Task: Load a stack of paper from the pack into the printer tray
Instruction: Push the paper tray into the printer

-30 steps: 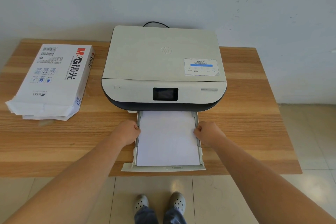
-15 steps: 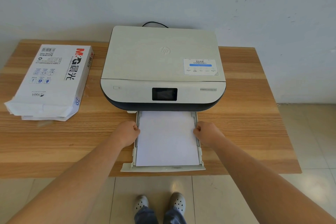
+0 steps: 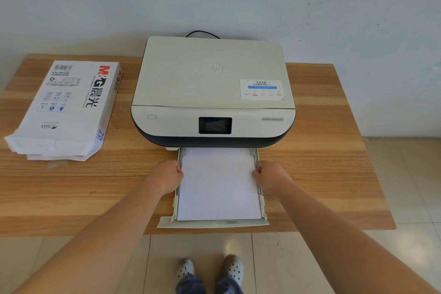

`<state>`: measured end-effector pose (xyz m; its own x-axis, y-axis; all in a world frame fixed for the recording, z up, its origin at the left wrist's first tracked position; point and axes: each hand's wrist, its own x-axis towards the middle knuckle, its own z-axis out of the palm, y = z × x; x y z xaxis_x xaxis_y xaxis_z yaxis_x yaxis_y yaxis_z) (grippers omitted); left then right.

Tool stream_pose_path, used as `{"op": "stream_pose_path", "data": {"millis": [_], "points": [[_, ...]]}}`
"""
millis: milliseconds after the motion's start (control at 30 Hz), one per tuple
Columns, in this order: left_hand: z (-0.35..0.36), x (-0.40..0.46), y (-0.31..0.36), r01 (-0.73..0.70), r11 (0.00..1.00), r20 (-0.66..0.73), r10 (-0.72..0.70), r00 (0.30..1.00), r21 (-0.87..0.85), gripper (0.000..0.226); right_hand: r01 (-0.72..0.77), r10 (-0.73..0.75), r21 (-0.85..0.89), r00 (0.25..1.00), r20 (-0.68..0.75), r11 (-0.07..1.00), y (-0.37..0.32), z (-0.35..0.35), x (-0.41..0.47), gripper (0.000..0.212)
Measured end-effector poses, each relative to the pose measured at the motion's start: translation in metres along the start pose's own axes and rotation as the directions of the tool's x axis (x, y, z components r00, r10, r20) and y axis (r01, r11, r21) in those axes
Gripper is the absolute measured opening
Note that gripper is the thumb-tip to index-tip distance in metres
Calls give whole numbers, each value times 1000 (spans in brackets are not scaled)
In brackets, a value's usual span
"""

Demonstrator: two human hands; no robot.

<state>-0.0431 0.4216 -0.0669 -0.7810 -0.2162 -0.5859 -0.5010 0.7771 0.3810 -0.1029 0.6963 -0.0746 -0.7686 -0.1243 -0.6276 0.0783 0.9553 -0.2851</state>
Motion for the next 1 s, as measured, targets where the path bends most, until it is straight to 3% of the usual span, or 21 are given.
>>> {"op": "stream_pose_path", "data": {"millis": [633,867,1000], "points": [[1,3,-2,-39,998,3,39,999,47,15,-12,12,9,1000,-27,1000,-3,3,-1,17],[4,-8,2,-43,996,-80,49,996,80,18,2,-2,-13,998,-57,1000,0,2,-7,17],[3,-20,2,-108,980,-135,131,982,167,19,25,-29,-49,996,-86,998,0,-2,-18,17]]}}
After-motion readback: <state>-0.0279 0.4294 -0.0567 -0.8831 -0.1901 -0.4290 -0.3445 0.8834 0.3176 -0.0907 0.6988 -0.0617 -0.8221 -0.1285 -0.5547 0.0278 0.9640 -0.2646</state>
